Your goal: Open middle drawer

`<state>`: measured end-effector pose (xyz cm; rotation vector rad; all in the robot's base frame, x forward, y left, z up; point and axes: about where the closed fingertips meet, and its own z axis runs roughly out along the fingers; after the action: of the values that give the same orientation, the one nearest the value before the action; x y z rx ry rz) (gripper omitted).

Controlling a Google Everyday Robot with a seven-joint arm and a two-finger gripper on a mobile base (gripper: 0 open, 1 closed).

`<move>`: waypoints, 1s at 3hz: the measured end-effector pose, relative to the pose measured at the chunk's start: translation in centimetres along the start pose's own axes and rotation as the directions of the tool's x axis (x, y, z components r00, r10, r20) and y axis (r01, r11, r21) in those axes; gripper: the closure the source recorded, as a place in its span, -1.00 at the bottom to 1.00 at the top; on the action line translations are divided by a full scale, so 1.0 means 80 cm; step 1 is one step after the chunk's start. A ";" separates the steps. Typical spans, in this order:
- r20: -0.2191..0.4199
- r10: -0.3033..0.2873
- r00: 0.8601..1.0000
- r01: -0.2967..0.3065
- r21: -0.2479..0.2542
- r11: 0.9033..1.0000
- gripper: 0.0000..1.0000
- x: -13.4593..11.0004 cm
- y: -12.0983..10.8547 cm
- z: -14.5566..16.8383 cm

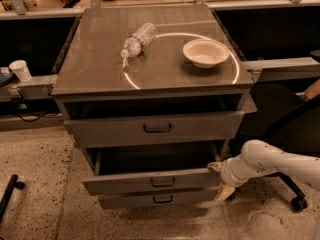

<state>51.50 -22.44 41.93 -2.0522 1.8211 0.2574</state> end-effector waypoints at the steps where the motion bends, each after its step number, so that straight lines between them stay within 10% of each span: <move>1: -0.014 -0.014 1.000 0.014 -0.015 1.000 -0.18 -0.007 0.017 -0.013; 3: -0.007 -0.038 0.999 0.038 -0.025 0.999 0.32 -0.019 0.030 -0.026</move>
Offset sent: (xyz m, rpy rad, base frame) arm -0.0278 0.0019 0.0267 -0.0284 -0.0040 0.0421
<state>48.71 -22.10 44.05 -2.1054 1.7903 0.2634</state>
